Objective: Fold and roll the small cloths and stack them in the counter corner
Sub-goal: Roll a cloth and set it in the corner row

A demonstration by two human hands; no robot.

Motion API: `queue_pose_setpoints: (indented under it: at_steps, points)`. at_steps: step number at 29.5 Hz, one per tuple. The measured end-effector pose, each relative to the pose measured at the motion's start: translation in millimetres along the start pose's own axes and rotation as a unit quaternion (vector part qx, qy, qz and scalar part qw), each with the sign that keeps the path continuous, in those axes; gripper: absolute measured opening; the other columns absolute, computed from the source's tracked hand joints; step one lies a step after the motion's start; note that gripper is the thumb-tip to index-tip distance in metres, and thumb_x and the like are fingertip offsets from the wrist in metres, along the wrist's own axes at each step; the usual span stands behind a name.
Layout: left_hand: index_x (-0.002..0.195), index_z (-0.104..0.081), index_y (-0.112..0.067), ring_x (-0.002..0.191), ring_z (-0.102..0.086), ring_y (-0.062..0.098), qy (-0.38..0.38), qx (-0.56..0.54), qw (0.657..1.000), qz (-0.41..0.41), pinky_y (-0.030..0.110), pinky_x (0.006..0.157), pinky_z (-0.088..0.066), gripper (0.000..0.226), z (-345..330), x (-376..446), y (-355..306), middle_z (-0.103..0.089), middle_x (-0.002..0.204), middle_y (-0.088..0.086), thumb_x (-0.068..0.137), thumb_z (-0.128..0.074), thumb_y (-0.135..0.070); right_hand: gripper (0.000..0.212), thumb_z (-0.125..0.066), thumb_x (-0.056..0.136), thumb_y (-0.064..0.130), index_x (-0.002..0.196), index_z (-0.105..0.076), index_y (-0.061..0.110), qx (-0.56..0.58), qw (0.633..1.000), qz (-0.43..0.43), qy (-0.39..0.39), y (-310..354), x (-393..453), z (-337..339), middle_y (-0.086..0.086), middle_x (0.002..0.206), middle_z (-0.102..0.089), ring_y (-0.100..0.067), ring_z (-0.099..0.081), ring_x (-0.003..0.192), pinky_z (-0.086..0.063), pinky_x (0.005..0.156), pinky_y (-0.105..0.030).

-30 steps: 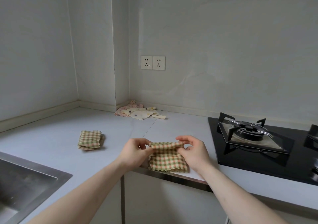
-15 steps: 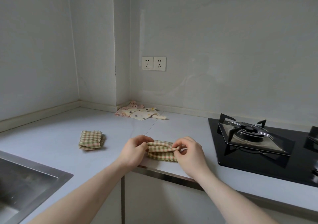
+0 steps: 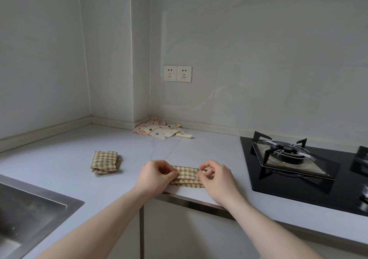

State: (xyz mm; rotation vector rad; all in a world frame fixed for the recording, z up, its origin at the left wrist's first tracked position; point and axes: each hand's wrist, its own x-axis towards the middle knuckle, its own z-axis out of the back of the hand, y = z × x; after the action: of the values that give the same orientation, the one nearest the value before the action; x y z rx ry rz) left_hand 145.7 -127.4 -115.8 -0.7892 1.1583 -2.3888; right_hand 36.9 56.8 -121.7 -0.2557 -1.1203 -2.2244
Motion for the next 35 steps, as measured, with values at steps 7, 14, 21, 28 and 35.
queue_pose_setpoints:
  at_steps: [7,14,21,28,35]
  points:
    - [0.105,-0.070,-0.039,0.106,-0.055,-0.001,0.002,0.081,0.992,-0.099,0.022,0.092,-0.046,0.023,-3,-1,9,-0.054,0.120,-0.022,0.090,-0.070,-0.022,0.014,-0.070,0.090,0.038,0.102,-0.070,0.032,-0.080,0.997,0.019,0.004,-3,2,-5,0.013,0.105,-0.055,-0.013,-0.048,0.107,-0.041,0.092,-0.027]
    - [0.086,-0.071,-0.046,0.109,-0.059,0.009,0.045,0.124,0.990,-0.057,0.033,0.096,-0.049,0.030,-6,-2,3,-0.071,0.102,-0.024,0.087,-0.050,-0.024,0.038,-0.049,0.102,0.039,0.138,-0.059,0.033,-0.147,0.986,0.021,0.071,-1,3,-5,0.016,0.145,-0.053,-0.014,-0.049,0.133,-0.036,0.110,-0.031]
    - [0.132,-0.061,-0.042,0.133,-0.041,-0.005,0.015,0.161,0.965,-0.206,0.027,0.110,-0.032,0.040,-9,-6,4,-0.052,0.141,-0.031,0.095,-0.050,-0.035,0.049,-0.034,0.106,0.038,0.153,-0.043,0.030,-0.201,0.972,0.028,0.120,-2,4,-3,0.012,0.158,-0.042,-0.011,-0.036,0.146,-0.026,0.120,-0.034]
    - [0.114,-0.076,-0.033,0.121,-0.059,-0.001,0.020,0.173,0.972,-0.158,0.027,0.104,-0.047,0.033,-16,-5,8,-0.067,0.127,-0.027,0.100,-0.049,-0.046,0.049,-0.032,0.107,0.041,0.154,-0.041,0.031,-0.193,0.972,0.022,0.130,-1,3,-1,0.012,0.162,-0.036,-0.008,-0.028,0.150,-0.017,0.123,-0.037]
    - [0.099,-0.064,-0.032,0.099,-0.063,0.003,-0.014,0.134,0.989,-0.065,0.032,0.086,-0.052,0.011,-12,-8,3,-0.068,0.102,-0.023,0.094,-0.061,-0.042,0.048,-0.034,0.105,0.043,0.151,-0.045,0.034,-0.181,0.974,0.038,0.131,-2,0,0,0.014,0.159,-0.039,-0.007,-0.030,0.147,-0.021,0.122,-0.035]
